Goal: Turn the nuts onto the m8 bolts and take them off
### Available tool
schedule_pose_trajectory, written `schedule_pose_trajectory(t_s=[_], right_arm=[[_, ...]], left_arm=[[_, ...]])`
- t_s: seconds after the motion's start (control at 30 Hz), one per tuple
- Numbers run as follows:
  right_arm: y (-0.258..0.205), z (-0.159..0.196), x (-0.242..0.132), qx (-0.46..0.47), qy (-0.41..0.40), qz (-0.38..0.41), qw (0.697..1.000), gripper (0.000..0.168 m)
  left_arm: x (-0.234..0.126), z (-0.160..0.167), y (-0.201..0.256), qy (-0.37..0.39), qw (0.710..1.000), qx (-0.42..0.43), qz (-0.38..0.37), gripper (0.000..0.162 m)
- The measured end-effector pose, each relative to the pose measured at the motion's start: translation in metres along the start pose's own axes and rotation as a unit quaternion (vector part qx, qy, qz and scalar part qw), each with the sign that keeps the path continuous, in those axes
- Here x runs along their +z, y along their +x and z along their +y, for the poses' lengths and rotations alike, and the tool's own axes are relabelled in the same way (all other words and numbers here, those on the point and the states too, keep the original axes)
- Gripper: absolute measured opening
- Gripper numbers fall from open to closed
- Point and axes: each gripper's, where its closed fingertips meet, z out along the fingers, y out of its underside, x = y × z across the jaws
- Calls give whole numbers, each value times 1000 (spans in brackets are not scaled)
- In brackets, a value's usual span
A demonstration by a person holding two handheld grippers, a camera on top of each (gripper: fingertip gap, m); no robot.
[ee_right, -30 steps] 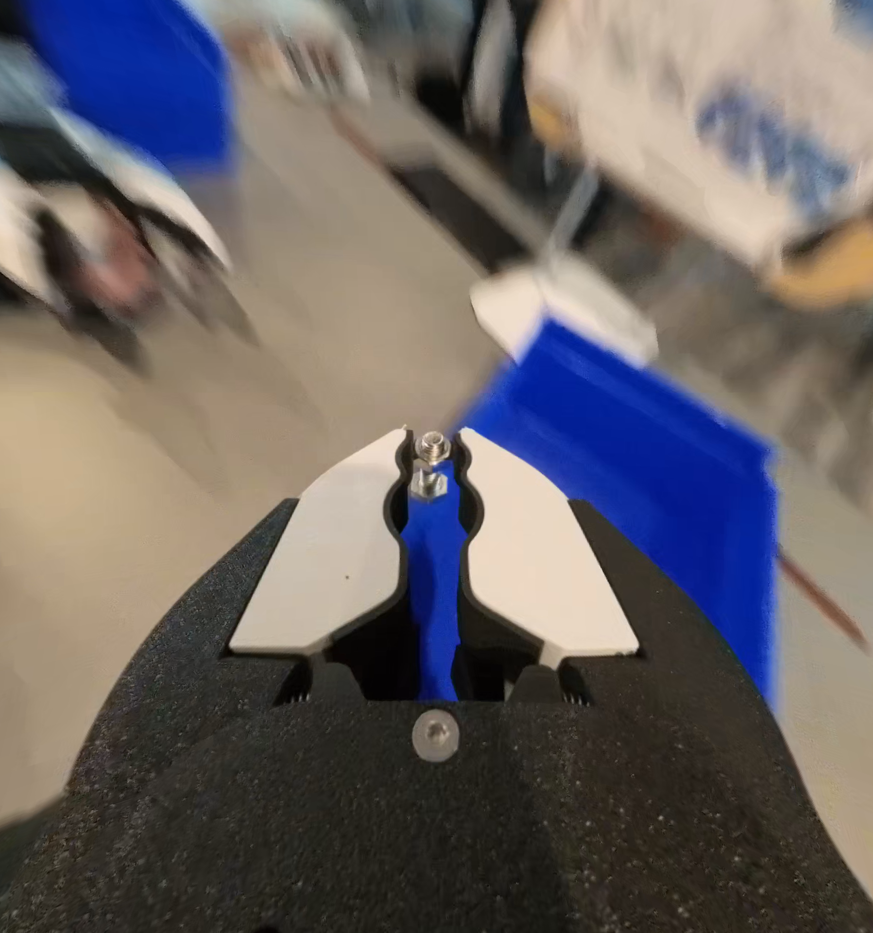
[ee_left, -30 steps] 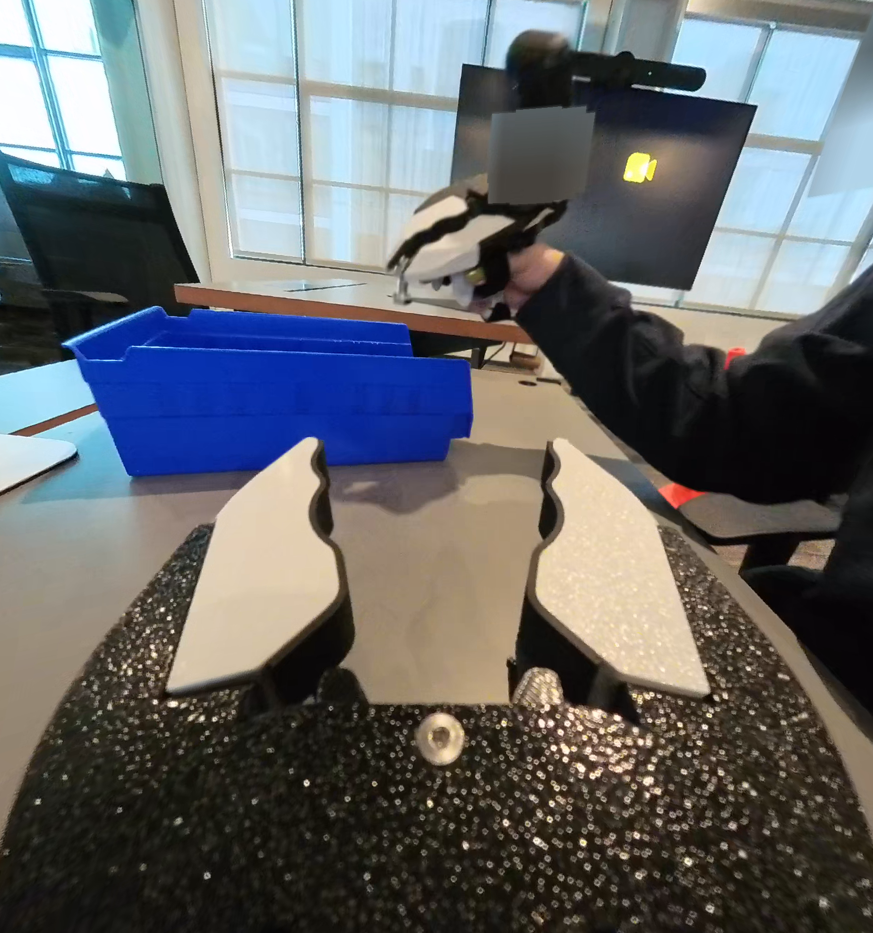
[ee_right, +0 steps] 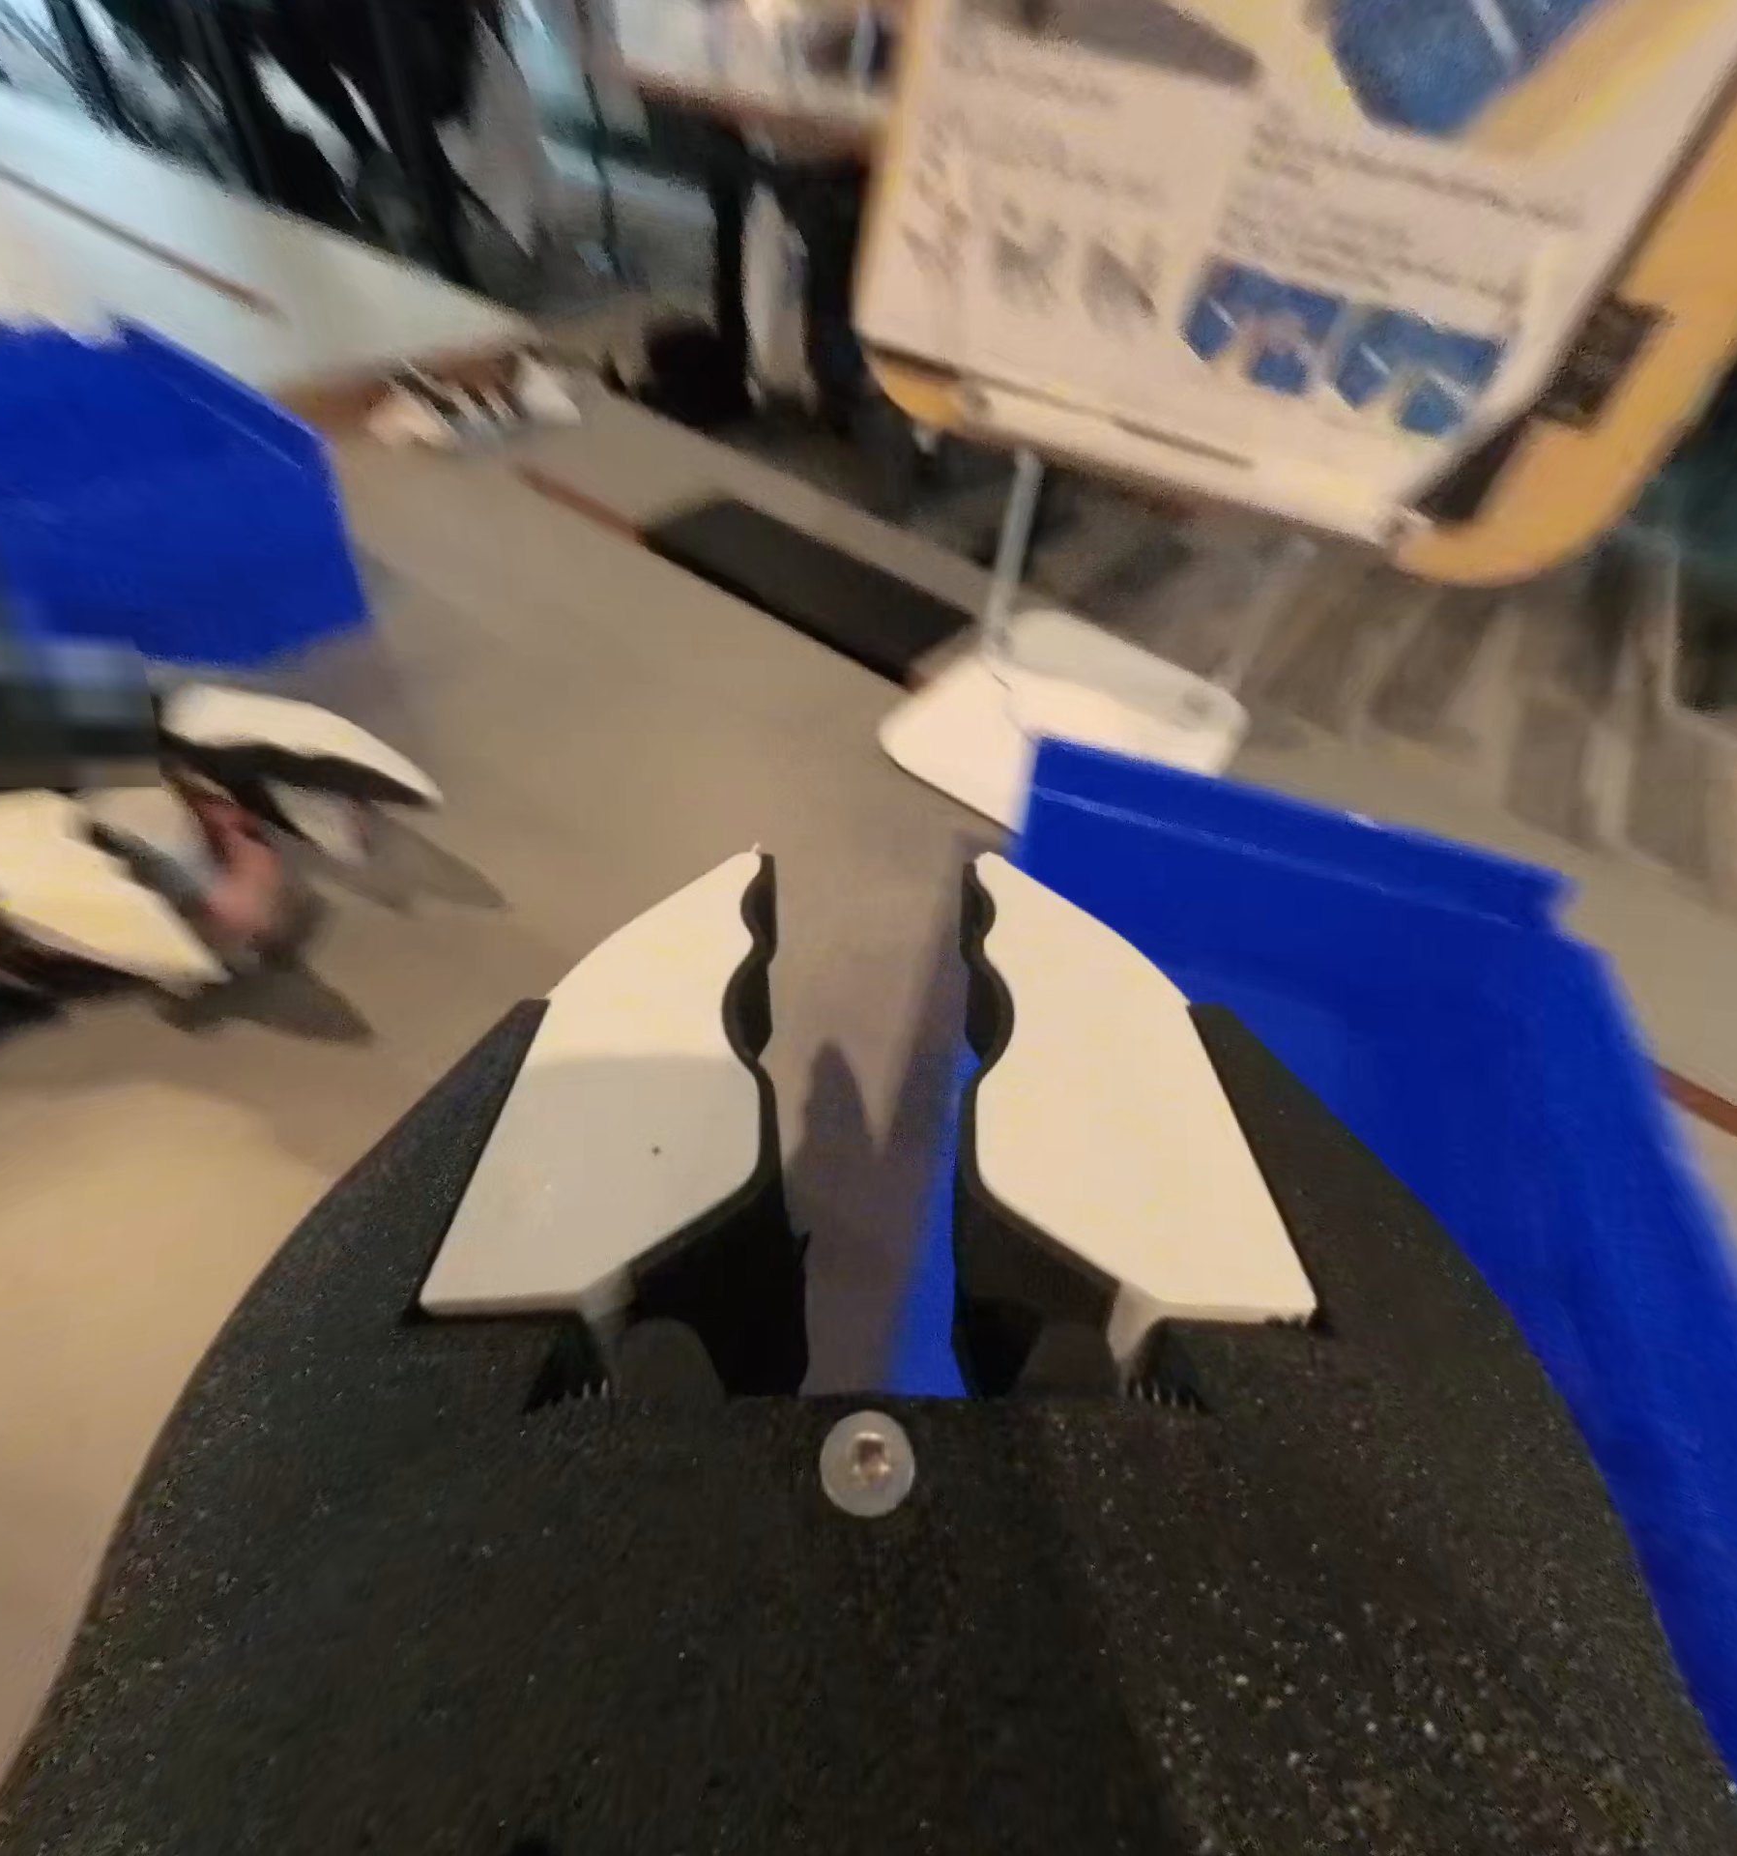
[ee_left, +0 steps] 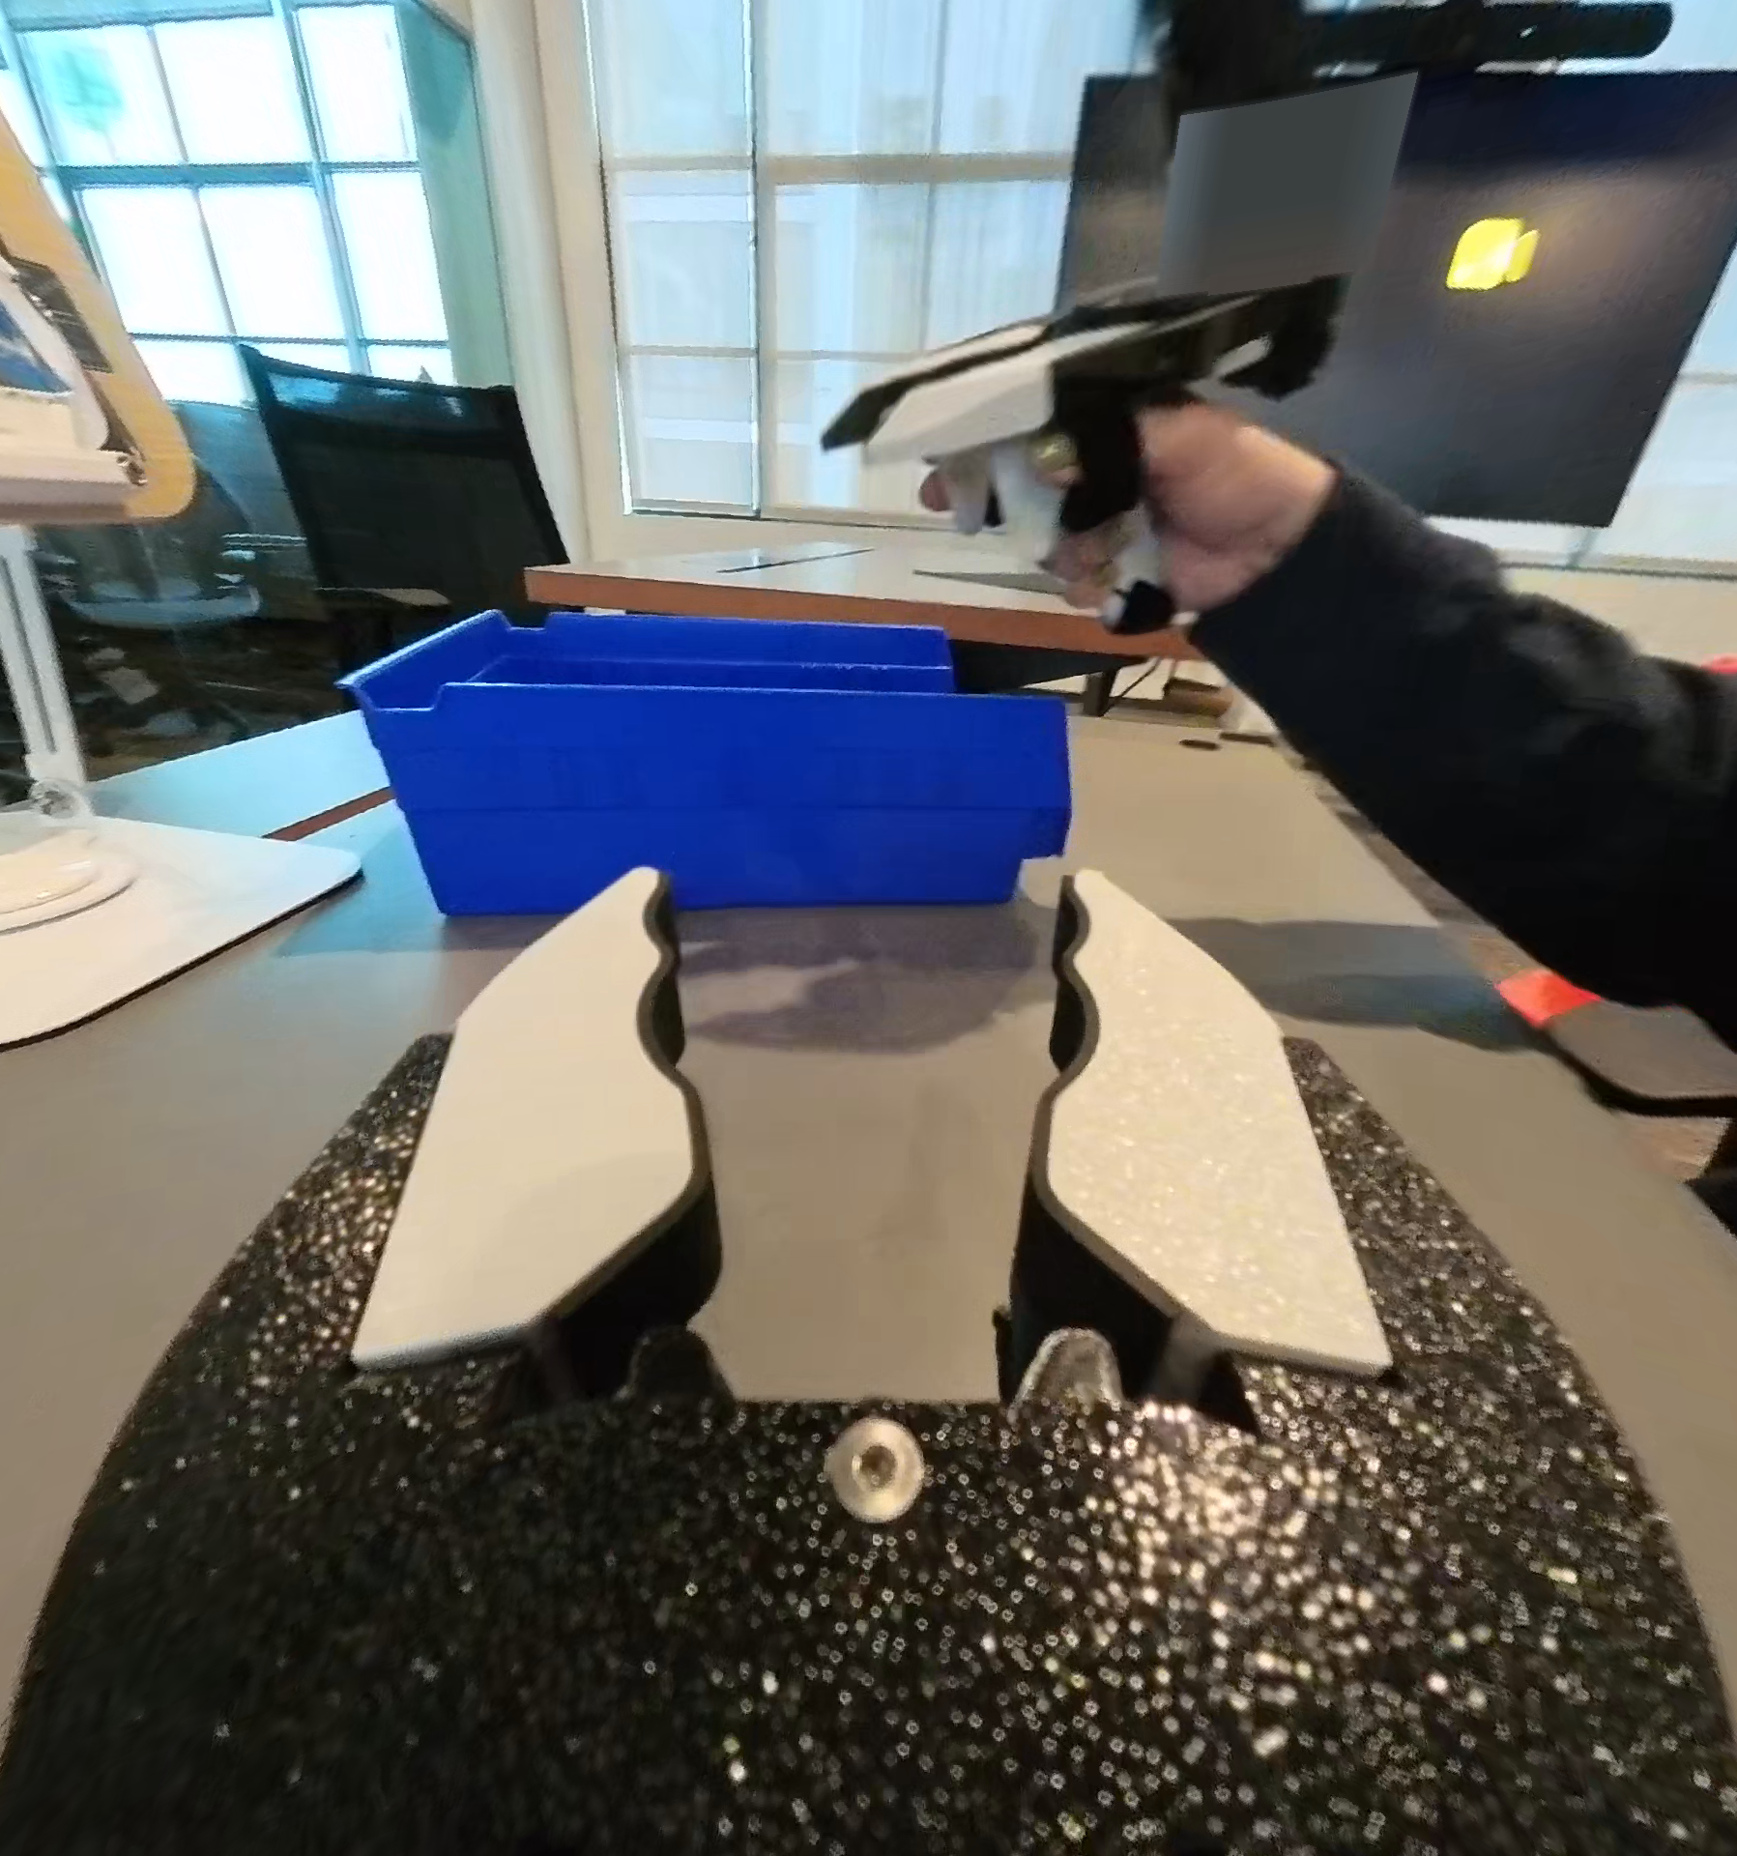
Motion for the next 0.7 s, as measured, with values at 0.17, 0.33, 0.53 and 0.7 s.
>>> schedule_pose_trajectory(t_s=[0.17, 0.33, 0.53, 0.7], right_arm=[[-63, 9, 67, 16, 76, -6, 997, 34], [-97, 34, 106, 44, 129, -44, 990, 28], [-109, 35, 98, -31, 198, -16, 980, 23], [-101, 34, 94, -34, 219, 17, 975, 26]], left_arm=[[-10, -3, -25, -3, 995, 40, -96, 63], [-26, -2, -45, -11, 985, 43, -166, 54], [-27, 0, -49, -20, 978, 75, -194, 48], [-26, -1, -48, -20, 976, 89, -199, 45]])
